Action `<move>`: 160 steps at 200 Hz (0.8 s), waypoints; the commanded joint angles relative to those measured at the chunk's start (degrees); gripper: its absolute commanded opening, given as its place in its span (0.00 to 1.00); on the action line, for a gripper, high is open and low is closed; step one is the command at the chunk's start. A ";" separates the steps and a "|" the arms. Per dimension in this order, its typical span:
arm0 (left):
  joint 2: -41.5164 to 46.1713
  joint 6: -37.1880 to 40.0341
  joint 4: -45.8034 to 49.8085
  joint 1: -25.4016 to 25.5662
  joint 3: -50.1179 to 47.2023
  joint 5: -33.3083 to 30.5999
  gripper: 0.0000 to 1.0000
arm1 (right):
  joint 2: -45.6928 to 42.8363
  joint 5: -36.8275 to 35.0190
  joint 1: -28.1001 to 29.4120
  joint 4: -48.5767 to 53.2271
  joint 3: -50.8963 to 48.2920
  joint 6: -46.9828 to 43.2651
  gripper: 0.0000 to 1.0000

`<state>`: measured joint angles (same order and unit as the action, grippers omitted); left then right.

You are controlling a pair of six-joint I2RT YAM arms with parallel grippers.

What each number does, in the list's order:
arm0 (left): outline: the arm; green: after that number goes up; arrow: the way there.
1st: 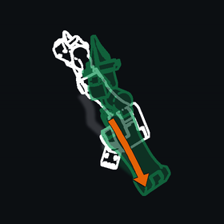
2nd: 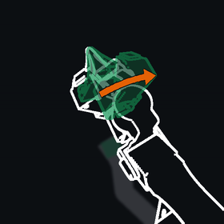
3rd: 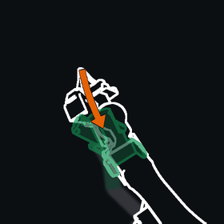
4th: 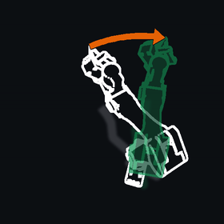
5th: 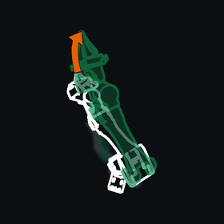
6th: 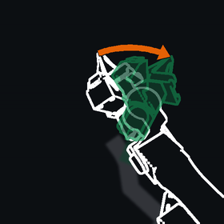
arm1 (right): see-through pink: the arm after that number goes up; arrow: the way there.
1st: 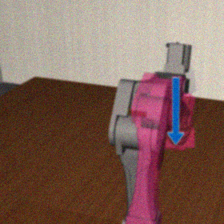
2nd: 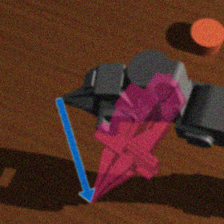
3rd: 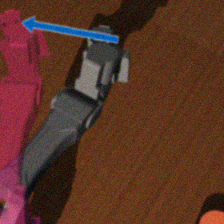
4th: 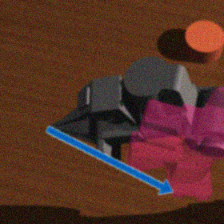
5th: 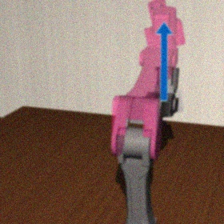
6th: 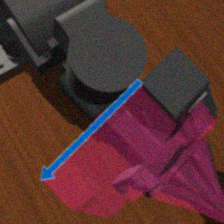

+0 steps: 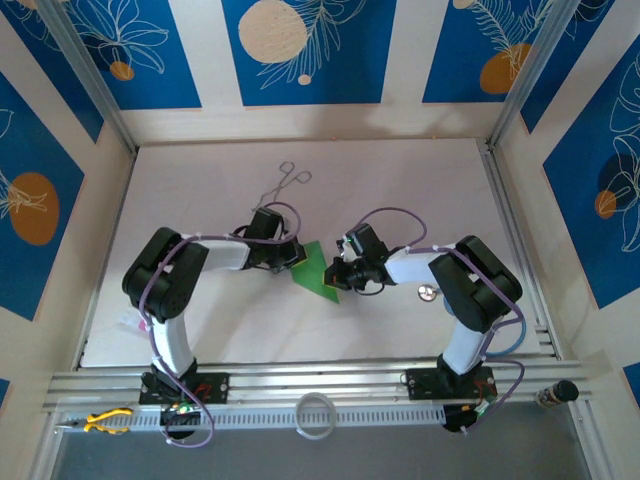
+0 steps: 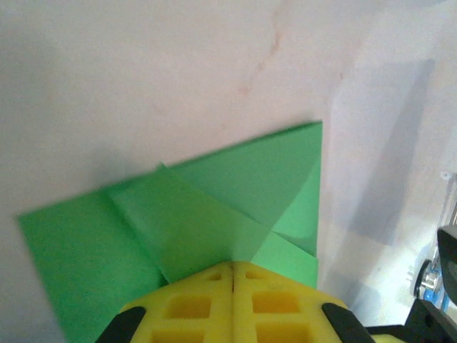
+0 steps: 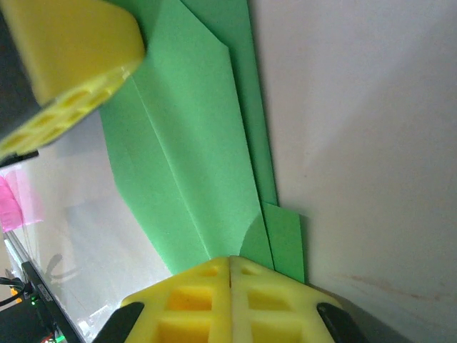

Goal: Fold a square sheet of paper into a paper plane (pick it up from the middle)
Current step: Fourth fold the wing at the center of the table.

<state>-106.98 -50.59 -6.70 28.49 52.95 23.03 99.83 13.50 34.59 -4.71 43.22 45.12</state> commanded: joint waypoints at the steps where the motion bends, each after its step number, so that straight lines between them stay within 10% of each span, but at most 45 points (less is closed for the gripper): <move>1: -2.11 3.24 3.56 -3.18 1.84 -2.86 0.07 | 1.75 -2.40 -0.22 10.16 -2.26 -1.40 0.00; 160: 4.85 12.53 14.52 -6.72 8.03 -5.99 0.10 | 0.61 -1.02 -0.52 11.02 -0.51 -2.50 0.00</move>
<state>-107.57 -39.90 5.74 21.91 60.80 19.73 99.81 13.98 34.37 -3.11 43.83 43.86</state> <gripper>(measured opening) 0.087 0.045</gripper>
